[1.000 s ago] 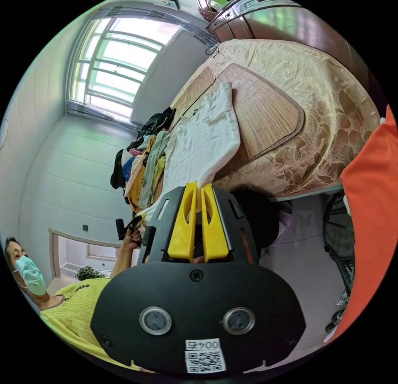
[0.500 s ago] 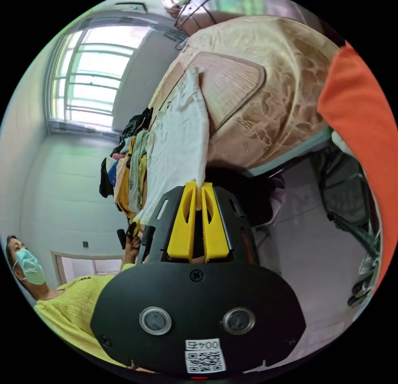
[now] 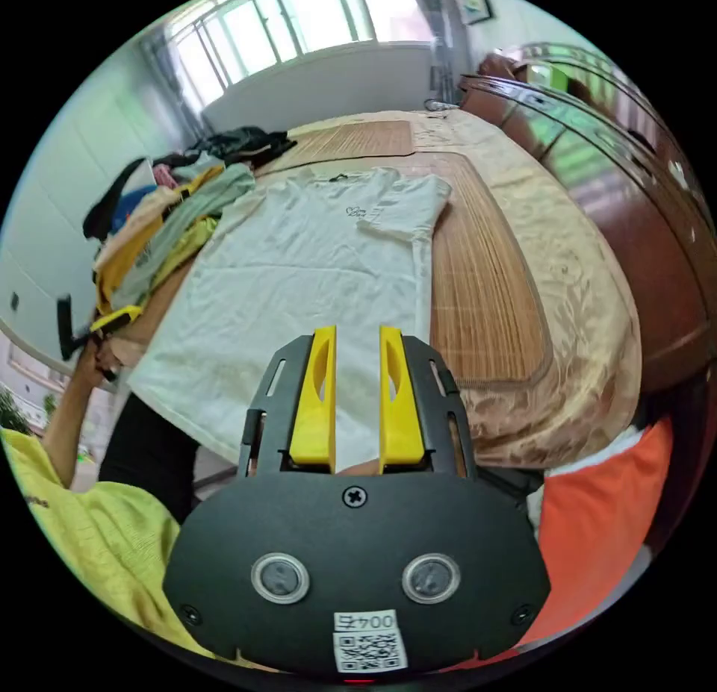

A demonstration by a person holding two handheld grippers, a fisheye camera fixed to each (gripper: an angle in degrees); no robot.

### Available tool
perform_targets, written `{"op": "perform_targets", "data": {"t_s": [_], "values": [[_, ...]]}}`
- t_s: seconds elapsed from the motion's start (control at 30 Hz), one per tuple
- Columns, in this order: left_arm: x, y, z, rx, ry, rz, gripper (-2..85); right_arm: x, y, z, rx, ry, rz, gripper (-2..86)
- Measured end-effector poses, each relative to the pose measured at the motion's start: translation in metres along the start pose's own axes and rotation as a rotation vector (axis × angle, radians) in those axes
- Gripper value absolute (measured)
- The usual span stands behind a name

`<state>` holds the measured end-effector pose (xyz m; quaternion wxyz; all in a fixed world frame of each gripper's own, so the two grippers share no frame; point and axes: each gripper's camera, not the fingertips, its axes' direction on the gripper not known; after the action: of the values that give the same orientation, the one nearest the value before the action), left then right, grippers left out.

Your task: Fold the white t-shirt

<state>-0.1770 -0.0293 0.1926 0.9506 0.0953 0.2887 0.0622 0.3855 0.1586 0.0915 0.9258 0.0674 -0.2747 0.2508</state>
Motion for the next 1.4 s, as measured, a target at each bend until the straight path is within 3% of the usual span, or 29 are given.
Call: {"op": "perform_targets", "data": {"t_s": [0.1, 0.27, 0.4, 0.6, 0.7, 0.8, 0.9, 1.07, 1.27, 1.4], "values": [[0.030, -0.015, 0.064, -0.178, -0.075, 0.030, 0.8, -0.032, -0.019, 0.059, -0.077, 0.114, -0.129, 7.2], [0.088, -0.006, 0.082, -0.089, -0.269, 0.136, 0.7, -0.049, -0.063, 0.075, 0.146, 0.201, -0.271, 5.8], [0.131, -0.010, 0.104, -0.100, -0.428, 0.221, 0.5, -0.046, -0.113, 0.123, 0.071, 0.270, -0.362, 6.7], [0.123, -0.022, 0.113, -0.086, -0.279, 0.136, 0.4, -0.039, -0.161, 0.196, -0.101, 0.310, -0.508, 9.0], [0.133, -0.027, 0.120, -0.083, -0.310, 0.156, 0.3, -0.024, -0.173, 0.214, -0.202, 0.275, -0.503, 5.8], [0.146, -0.032, 0.128, -0.084, -0.365, 0.186, 0.3, 0.017, -0.184, 0.198, -0.150, 0.175, -0.334, 3.7], [0.144, -0.038, 0.132, -0.081, -0.346, 0.174, 0.3, 0.089, -0.178, 0.162, -0.006, 0.028, -0.004, 3.5], [0.136, -0.048, 0.135, -0.072, -0.308, 0.160, 0.4, 0.236, -0.092, 0.130, 0.329, -0.297, 0.645, 4.1], [0.131, -0.061, 0.138, -0.073, -0.327, 0.174, 0.4, 0.293, -0.010, 0.149, 0.433, -0.375, 0.882, 7.1], [0.115, -0.073, 0.137, -0.079, -0.280, 0.158, 0.4, 0.264, -0.009, 0.123, 0.472, -0.232, 0.740, 7.6]]}}
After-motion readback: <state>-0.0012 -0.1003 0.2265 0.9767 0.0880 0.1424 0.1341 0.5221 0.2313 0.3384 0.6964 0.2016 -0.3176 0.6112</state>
